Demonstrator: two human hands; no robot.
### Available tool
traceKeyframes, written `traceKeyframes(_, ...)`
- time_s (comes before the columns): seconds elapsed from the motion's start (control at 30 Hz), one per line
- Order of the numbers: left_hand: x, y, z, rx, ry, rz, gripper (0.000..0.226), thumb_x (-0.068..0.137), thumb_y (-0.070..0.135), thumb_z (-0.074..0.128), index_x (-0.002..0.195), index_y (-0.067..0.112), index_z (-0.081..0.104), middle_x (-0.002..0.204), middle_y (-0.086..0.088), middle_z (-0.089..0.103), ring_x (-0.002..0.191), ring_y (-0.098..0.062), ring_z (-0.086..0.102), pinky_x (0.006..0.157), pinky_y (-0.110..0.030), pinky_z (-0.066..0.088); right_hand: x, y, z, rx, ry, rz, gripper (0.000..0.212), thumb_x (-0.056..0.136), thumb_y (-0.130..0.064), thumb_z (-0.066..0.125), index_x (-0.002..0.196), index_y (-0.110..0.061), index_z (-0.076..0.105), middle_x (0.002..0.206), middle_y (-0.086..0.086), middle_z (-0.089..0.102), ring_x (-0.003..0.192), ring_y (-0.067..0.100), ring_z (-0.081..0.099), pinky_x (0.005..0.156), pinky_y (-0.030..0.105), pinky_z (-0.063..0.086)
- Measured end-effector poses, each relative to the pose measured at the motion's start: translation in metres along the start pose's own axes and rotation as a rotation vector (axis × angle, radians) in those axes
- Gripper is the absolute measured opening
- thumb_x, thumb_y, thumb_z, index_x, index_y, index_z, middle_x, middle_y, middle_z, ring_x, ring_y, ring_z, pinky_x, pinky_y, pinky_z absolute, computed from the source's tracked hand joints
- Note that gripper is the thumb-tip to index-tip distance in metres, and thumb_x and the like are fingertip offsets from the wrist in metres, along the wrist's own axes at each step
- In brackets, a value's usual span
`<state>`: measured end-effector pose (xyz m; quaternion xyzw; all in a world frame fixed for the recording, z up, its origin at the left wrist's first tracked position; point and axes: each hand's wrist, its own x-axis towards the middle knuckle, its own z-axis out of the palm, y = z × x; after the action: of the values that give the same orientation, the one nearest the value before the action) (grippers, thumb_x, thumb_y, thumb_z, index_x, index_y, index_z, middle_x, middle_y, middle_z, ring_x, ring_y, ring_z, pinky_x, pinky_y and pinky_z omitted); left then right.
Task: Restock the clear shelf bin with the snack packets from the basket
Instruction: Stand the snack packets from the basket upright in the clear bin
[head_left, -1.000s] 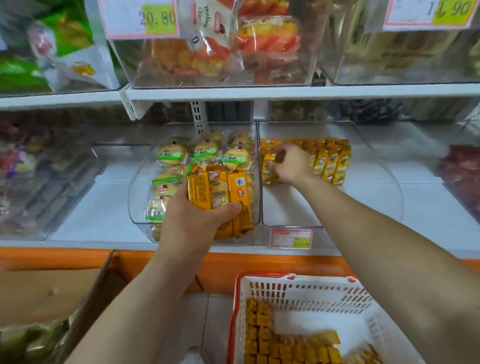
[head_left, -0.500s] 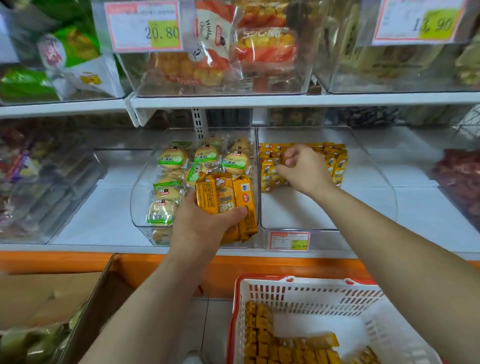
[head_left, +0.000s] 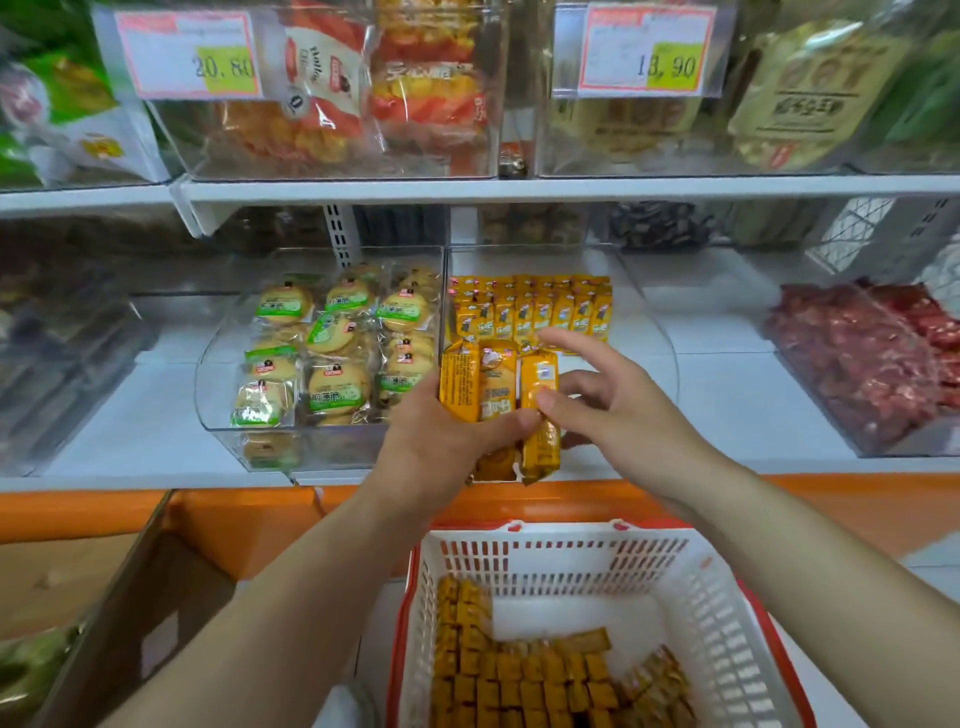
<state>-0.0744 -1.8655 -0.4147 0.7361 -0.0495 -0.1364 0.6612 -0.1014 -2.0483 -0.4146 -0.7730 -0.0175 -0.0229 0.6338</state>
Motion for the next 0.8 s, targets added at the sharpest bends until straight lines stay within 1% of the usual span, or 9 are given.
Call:
traceKeyframes(0.1,0.001,0.001,-0.002,-0.044,-0.020,-0.047,0.051,0.062,0.034,0.085,0.110,0.020,0.073,0.092,0.001,0.081,0.084,-0.018,0.078,0.073,-0.035,0.062,-0.003,0.003,-0.007,0.263,0.039,0.065,0.043,0.092,-0.009,0.067,0.128,-0.028,0.057,0.106,0.008,0.074,0.096,0.026,0.072,0.081,0.038,0.057)
traceKeyframes(0.17,0.000,0.001,-0.002,-0.048,-0.043,-0.085,0.057,0.059,0.034,0.085,0.112,0.017,0.072,0.093,-0.002,0.081,0.085,-0.023,0.078,0.074,-0.040,0.064,-0.004,0.004,-0.009,0.412,0.045,0.076,0.045,0.092,0.000,0.063,0.131,-0.020,0.055,0.114,0.018,0.069,0.101,0.034,0.071,0.083,0.043,0.059)
traceKeyframes(0.3,-0.001,-0.001,0.000,-0.093,-0.059,-0.137,0.064,0.055,0.030,0.088,0.114,0.013,0.070,0.093,-0.007,0.080,0.081,-0.028,0.078,0.065,-0.038,0.064,-0.004,0.002,-0.007,0.520,-0.010,0.076,0.053,0.094,0.004,0.056,0.134,-0.032,0.057,0.117,0.021,0.064,0.101,0.034,0.070,0.081,0.040,0.059)
traceKeyframes(0.4,0.001,-0.002,0.001,-0.022,-0.046,-0.107,0.052,0.065,0.027,0.091,0.112,0.017,0.071,0.092,-0.002,0.080,0.082,-0.024,0.078,0.073,-0.040,0.064,-0.003,-0.001,-0.005,0.553,-0.056,0.086,0.038,0.097,-0.005,0.055,0.126,-0.027,0.064,0.110,0.018,0.069,0.095,0.029,0.071,0.076,0.036,0.058)
traceKeyframes(0.5,0.002,-0.007,0.001,-0.002,-0.024,-0.083,0.043,0.072,0.022,0.091,0.110,0.018,0.071,0.089,0.001,0.080,0.079,-0.019,0.078,0.067,-0.033,0.063,0.002,0.000,-0.002,0.324,0.008,0.059,0.026,0.093,-0.024,0.068,0.117,-0.033,0.068,0.100,0.012,0.073,0.095,0.023,0.071,0.074,0.033,0.056)
traceKeyframes(0.57,0.002,-0.008,0.001,-0.009,-0.019,-0.084,0.043,0.072,0.020,0.091,0.110,0.018,0.071,0.089,0.001,0.080,0.078,-0.019,0.078,0.061,-0.028,0.061,0.006,0.000,-0.005,0.134,0.065,0.031,0.024,0.091,-0.025,0.071,0.112,-0.036,0.068,0.088,0.001,0.074,0.088,0.015,0.070,0.072,0.031,0.053)
traceKeyframes(0.63,0.006,-0.007,-0.009,-0.024,0.012,-0.082,0.041,0.072,0.022,0.091,0.107,0.018,0.072,0.087,0.001,0.080,0.076,-0.018,0.078,0.059,-0.027,0.060,0.019,-0.003,-0.005,0.107,0.093,0.007,0.027,0.085,-0.022,0.078,0.108,-0.032,0.070,0.090,-0.002,0.074,0.086,0.018,0.071,0.076,0.034,0.055)
traceKeyframes(0.7,0.013,-0.007,-0.019,-0.040,0.062,-0.090,0.035,0.074,0.022,0.089,0.104,0.018,0.071,0.086,-0.001,0.080,0.077,-0.020,0.078,0.064,-0.032,0.063,0.034,-0.005,-0.011,0.065,0.177,-0.043,0.032,0.075,-0.022,0.084,0.102,-0.032,0.071,0.087,-0.008,0.073,0.082,0.018,0.072,0.079,0.035,0.059)
traceKeyframes(0.8,0.020,-0.005,-0.037,-0.087,0.119,-0.100,0.031,0.079,0.018,0.087,0.103,0.016,0.068,0.083,-0.007,0.080,0.079,-0.026,0.079,0.071,-0.043,0.065,0.074,0.000,-0.017,-0.118,0.282,-0.106,0.033,0.073,-0.013,0.086,0.093,-0.033,0.068,0.085,-0.009,0.069,0.068,0.009,0.068,0.064,0.024,0.056)
